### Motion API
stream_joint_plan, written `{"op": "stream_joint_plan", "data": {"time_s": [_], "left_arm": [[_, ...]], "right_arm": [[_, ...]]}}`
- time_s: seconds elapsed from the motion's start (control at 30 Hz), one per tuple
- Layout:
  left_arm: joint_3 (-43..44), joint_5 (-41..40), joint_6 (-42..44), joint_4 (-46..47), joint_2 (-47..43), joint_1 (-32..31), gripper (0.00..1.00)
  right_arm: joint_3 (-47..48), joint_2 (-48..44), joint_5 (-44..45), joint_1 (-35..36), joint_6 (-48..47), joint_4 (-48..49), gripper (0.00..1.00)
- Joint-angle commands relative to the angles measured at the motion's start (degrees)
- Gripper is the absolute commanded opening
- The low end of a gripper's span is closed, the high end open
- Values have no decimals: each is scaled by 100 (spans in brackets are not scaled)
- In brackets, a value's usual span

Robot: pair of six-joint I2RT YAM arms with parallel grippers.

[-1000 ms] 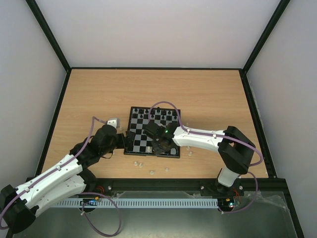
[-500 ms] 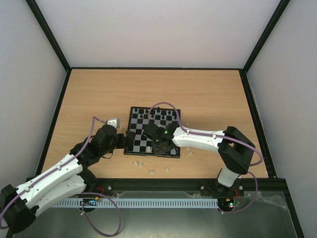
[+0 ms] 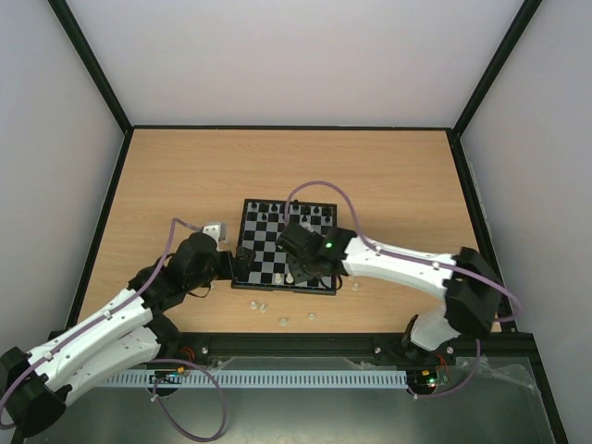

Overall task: Set up the chess pieces on the board
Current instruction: Place the chess piece on the chessboard, then pick up the chess piece at the center of the board.

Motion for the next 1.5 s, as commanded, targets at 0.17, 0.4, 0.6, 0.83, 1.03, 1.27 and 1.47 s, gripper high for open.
{"op": "stream_joint_plan", "data": {"time_s": [0.17, 0.4, 0.6, 0.83, 1.03, 1.27, 1.47], "left_arm": [[810, 344, -139, -624, 394, -897, 99], [1431, -967, -856, -1631, 1180, -2863, 99], [1458, -1075, -1180, -1606, 2250, -3812, 99], [1576, -1060, -1147, -1201, 3407, -4198, 82], [1747, -1159, -902, -1018, 3945, -4190, 67], [1741, -1034, -743, -802, 4145, -4167, 47], [1649, -981, -699, -721, 4192, -4119, 34]], "right_arm": [[-345, -1816, 556, 32, 348, -569, 44], [-646, -2855, 516, 29, 372, -561, 44], [-757, -3248, 557, 34, 365, -658, 45], [-834, -3386, 551, 29, 365, -715, 45], [-846, -3429, 521, 29, 381, -738, 45], [-820, -3430, 534, 35, 401, -787, 45], [-804, -3436, 524, 32, 418, -797, 45]]}}
